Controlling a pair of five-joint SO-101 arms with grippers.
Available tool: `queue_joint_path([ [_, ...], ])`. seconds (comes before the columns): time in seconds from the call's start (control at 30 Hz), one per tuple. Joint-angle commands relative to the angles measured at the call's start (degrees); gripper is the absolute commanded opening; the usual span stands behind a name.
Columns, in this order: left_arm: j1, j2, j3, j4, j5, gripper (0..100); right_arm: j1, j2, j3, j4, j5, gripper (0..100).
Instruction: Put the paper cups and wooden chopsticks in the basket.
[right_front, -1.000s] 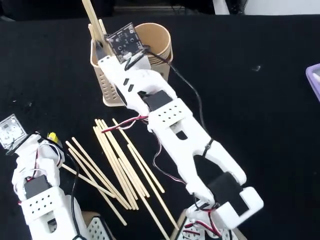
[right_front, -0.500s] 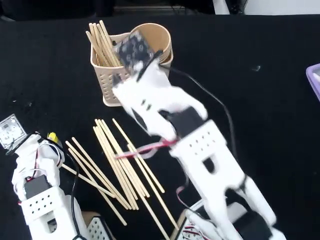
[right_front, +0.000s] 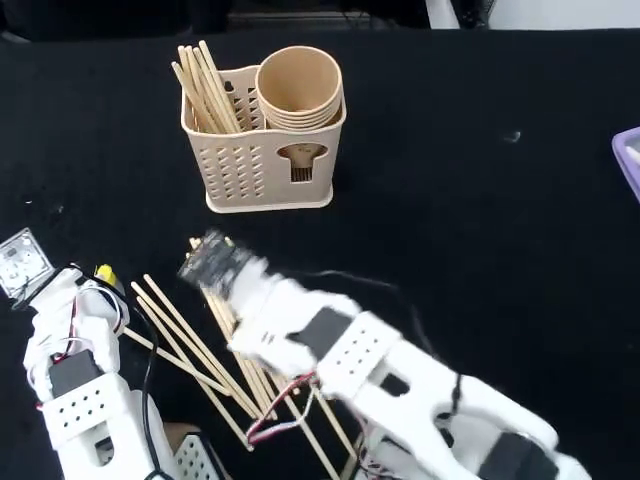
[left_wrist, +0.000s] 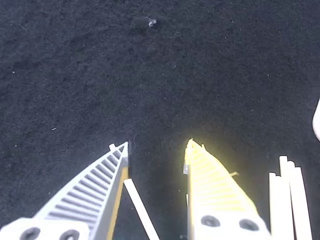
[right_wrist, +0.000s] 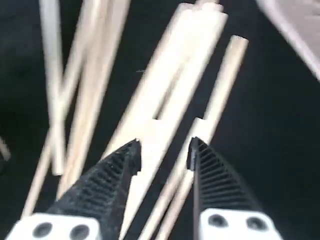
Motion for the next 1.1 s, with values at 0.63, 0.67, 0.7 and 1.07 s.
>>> queue_joint_path([
  [0.63, -9.7, -0.8, -2.1, -6.5, 4.7, 19, -11.6, 15.4, -8.3, -2.5, -7.2, 26.8],
  [0.67, -10.2, -0.8, -2.2, -6.6, 4.8, 19, -11.7, 14.7, -8.1, -2.5, -9.1, 26.8],
  [0.7, -10.8, -0.8, -2.2, -6.6, 5.5, 19, -12.0, 14.0, -7.6, -2.6, -11.4, 26.9],
  [1.07, -11.8, -0.8, -2.3, -6.7, 8.3, 19, -19.0, 12.3, 2.2, -17.3, -15.8, 26.6],
])
